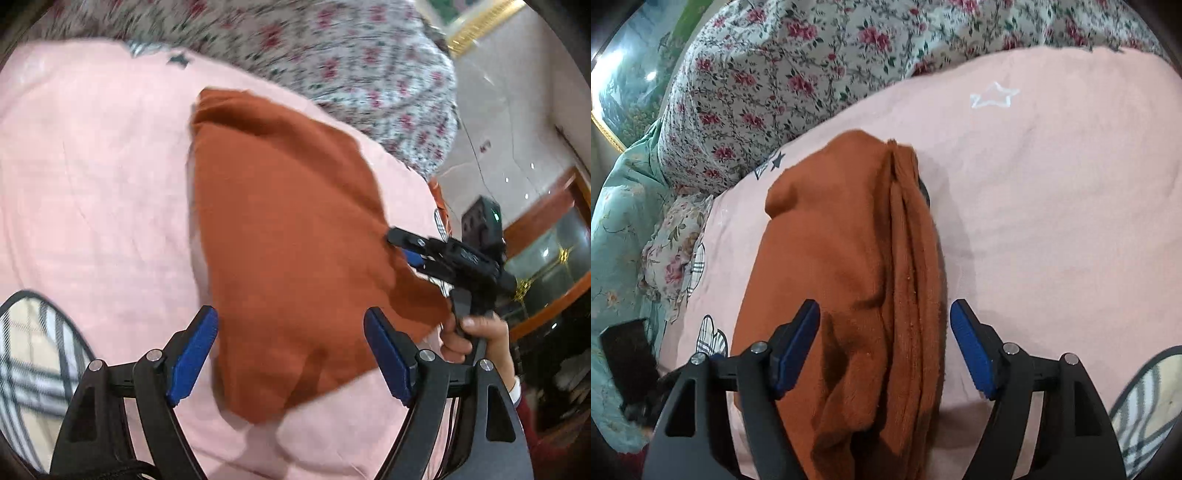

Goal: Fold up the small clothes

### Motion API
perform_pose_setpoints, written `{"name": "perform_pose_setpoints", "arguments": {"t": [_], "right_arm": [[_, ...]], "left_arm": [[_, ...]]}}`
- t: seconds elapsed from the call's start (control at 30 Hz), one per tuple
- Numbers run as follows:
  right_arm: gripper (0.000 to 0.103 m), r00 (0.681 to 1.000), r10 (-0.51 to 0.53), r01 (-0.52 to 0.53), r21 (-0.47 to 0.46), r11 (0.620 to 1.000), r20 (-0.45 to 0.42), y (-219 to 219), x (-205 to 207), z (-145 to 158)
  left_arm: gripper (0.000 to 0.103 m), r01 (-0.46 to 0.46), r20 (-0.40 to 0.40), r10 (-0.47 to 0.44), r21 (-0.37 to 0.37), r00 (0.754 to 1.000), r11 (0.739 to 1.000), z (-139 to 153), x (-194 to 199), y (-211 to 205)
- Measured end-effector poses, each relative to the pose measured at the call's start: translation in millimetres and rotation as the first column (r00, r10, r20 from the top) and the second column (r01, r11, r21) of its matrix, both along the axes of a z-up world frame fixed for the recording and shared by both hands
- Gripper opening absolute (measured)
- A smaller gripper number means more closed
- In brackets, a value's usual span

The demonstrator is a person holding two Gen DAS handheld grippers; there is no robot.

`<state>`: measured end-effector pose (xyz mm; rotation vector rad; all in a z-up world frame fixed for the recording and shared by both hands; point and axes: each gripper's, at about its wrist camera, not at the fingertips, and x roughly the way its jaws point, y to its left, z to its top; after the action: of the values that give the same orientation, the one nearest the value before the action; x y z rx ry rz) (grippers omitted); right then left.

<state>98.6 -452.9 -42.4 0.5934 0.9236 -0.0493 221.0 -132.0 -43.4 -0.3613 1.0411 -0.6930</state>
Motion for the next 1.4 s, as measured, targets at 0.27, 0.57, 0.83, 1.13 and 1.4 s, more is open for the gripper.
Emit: {"name": "perform_pose_setpoints", "arguments": {"t": [0.27, 0.57, 0.83, 1.13, 1.4], "right_arm": [[0.055, 0.997, 0.054, -0.049, 0.089, 0.995, -0.058, 2, 20, -21], [0.029, 0.994, 0.110, -0.110, 0.065, 0.992, 0.006, 58, 15, 18], [0.028, 0.952, 0.287, -0.299, 0.116, 0.947, 0.109, 175, 10, 27], [0.028, 0.932, 0.361, -0.361, 0.127, 0.924, 0.025, 243, 11, -17], [0.049, 0.958, 0.286, -0.279, 0.133, 0.951, -0.030, 231, -4, -21]], "left_arm": [[0.061, 0.010, -0.092, -0.014, -0.045, 0.996, 0.999, -39, 40, -20], [0.024, -0.013, 0.072, 0.017, -0.059, 0.997, 0.998, 21, 1, 29], [0.024, -0.108, 0.182, 0.106, 0.001, 0.977, 0.994, 55, -93, 145], [0.028, -0.191, 0.067, 0.188, 0.043, 0.980, 0.981, -6, -137, 213], [0.054, -0.236, 0.026, 0.236, 0.003, 0.971, 0.972, -14, -119, 231]]}}
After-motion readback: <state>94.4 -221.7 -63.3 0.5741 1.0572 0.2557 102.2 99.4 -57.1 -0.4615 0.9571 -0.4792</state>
